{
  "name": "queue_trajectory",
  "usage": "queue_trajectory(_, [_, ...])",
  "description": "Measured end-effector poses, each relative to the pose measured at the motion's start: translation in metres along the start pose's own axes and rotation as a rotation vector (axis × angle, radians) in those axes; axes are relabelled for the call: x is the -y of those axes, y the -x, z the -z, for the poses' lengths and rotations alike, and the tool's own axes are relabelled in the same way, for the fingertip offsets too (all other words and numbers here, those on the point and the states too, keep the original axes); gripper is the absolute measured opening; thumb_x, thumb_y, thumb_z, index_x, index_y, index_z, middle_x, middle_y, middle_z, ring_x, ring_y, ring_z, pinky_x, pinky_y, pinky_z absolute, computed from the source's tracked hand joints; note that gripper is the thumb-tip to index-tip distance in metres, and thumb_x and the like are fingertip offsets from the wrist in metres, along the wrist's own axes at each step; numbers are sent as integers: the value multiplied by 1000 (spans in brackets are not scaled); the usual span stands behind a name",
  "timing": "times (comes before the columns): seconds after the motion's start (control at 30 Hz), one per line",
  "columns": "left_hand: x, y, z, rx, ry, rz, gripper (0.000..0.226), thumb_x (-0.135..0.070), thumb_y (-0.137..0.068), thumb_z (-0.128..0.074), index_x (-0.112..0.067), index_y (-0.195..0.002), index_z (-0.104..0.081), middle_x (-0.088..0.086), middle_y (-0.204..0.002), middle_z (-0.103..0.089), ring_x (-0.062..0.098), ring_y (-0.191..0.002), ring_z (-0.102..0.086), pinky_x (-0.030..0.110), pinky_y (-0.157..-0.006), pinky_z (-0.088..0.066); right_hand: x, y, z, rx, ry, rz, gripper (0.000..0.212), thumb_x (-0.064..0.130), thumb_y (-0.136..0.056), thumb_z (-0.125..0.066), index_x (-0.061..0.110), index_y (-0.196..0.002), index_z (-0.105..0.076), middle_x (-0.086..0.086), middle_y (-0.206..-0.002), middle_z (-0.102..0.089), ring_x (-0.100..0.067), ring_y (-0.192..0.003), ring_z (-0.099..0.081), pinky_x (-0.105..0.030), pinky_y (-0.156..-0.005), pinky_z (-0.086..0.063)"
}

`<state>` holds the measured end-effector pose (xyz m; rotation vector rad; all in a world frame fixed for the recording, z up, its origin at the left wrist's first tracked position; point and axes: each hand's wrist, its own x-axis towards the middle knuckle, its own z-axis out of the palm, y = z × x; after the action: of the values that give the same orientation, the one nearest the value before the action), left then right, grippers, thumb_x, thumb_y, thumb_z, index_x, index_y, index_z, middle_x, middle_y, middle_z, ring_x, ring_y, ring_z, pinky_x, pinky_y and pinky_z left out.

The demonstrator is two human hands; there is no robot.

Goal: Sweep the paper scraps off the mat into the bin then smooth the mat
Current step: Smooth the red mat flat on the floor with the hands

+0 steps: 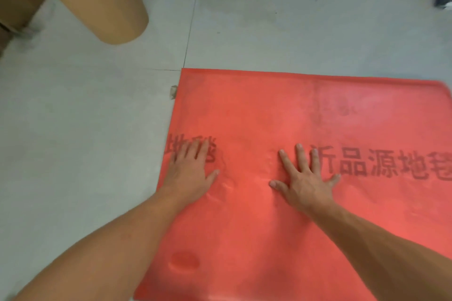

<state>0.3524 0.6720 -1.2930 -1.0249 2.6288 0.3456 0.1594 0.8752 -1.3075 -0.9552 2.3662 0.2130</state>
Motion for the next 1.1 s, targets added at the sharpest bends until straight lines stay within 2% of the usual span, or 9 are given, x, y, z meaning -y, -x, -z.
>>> queue_trajectory(0.1, [12,-40,12,79,141,237,97,-72,-82,-41,-21,-153,0,4,-161,0,26,-148,-1,54,-115,-8,1,0,0,7,9,-5,81,82,-81,-29,54,-146,10,13,-157,27,-25,-144,27,-80,-99,-10])
queue_trajectory(0.17, [22,-50,13,134,202,303,103,-75,-79,-43,-20,-153,3,0,-161,6,24,-148,2,54,-115,-8,2,0,1,9,20,-4,81,82,-81,-28,53,-147,11,13,-157,28,-26,-144,27,-81,-98,-10])
queue_trajectory(0.3, [40,-23,0,115,185,229,102,-71,-80,-46,-22,-153,8,2,-161,10,22,-148,2,52,-117,-12,3,-1,0,15,29,-5,81,83,-81,-25,52,-146,12,12,-157,29,-27,-144,27,-81,-98,-12])
queue_trajectory(0.43, [45,3,-2,170,46,228,94,-74,-84,-26,-19,-152,9,-1,-161,11,14,-148,3,48,-118,-3,2,-1,0,10,47,-11,81,83,-81,-23,52,-147,11,11,-158,27,-28,-144,25,-81,-97,-13])
queue_trajectory(0.6, [45,37,-7,215,-4,241,92,-74,-85,-19,-18,-152,8,-2,-161,9,12,-147,5,47,-119,2,4,1,1,2,31,-15,81,83,-80,-24,52,-147,10,11,-158,25,-27,-145,24,-81,-98,-13])
queue_trajectory(0.73, [44,49,-6,111,-58,218,76,-61,-93,-22,-16,-153,-6,3,-160,-12,16,-147,-8,45,-119,-6,4,2,1,0,28,-12,81,83,-80,-25,52,-148,9,11,-158,24,-27,-145,24,-81,-98,-14])
queue_trajectory(0.8, [43,31,3,-8,13,206,72,-55,-95,-27,-14,-152,-12,8,-157,-23,20,-146,-16,44,-119,-11,4,1,1,4,26,-11,81,82,-81,-26,51,-148,9,11,-158,25,-27,-144,25,-81,-98,-13])
queue_trajectory(0.87, [41,-2,15,-73,138,175,73,-52,-96,-32,-11,-152,-12,10,-158,-20,21,-146,-16,43,-119,-12,4,0,1,11,27,-9,81,81,-82,-26,51,-148,9,11,-158,26,-27,-144,26,-81,-98,-12])
queue_trajectory(1.1, [32,-124,47,-63,375,214,81,-54,-95,-38,-5,-152,-7,13,-160,-3,24,-147,-10,38,-119,-14,4,-1,0,38,55,-10,81,82,-82,-23,50,-147,15,9,-156,32,-28,-143,30,-81,-99,-11])
